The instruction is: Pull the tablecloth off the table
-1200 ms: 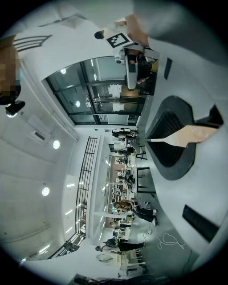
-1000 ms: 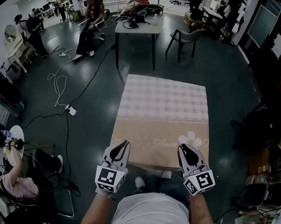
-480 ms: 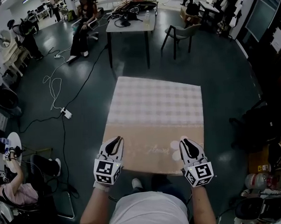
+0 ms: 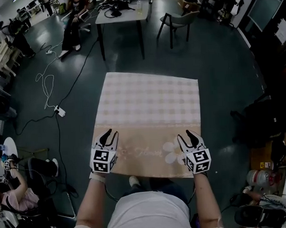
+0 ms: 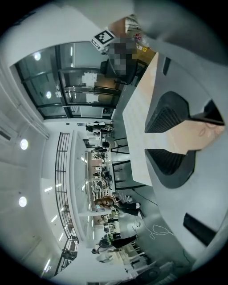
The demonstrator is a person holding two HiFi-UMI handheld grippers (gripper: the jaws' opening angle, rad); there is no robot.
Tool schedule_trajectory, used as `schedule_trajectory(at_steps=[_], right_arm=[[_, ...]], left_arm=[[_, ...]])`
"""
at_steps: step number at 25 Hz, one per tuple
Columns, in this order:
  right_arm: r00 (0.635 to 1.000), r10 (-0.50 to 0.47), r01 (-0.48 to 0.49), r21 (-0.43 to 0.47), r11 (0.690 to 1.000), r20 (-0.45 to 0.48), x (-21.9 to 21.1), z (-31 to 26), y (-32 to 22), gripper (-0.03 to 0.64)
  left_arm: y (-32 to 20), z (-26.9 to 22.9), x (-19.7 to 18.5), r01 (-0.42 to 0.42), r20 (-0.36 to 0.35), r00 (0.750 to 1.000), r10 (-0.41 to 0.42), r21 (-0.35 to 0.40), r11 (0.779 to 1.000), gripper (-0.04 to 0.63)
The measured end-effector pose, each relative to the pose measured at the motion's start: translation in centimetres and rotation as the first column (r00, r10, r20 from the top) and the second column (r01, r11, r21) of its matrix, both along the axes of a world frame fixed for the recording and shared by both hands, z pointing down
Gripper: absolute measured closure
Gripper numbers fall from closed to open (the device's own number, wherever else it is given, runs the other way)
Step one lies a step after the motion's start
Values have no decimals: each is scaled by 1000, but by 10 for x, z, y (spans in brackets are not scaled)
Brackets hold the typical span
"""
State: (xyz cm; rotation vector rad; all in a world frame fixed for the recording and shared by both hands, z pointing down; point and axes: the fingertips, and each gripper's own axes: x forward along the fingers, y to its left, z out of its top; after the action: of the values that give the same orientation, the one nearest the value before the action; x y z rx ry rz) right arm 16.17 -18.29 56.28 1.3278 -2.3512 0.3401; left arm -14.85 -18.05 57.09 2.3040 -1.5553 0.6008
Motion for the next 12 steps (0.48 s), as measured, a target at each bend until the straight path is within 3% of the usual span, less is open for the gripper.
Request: schedule_trajectory(at_steps=[6, 12], right_arm=[[997, -22, 10, -146, 989, -80, 26, 58, -32, 410], [984, -42, -6, -269, 963, -170, 58, 117, -50, 387]], left_arm=[[-30, 53, -6, 31, 70, 997, -24, -98, 995, 457], [-45, 112, -18, 69, 114, 993, -42, -243, 968, 369]])
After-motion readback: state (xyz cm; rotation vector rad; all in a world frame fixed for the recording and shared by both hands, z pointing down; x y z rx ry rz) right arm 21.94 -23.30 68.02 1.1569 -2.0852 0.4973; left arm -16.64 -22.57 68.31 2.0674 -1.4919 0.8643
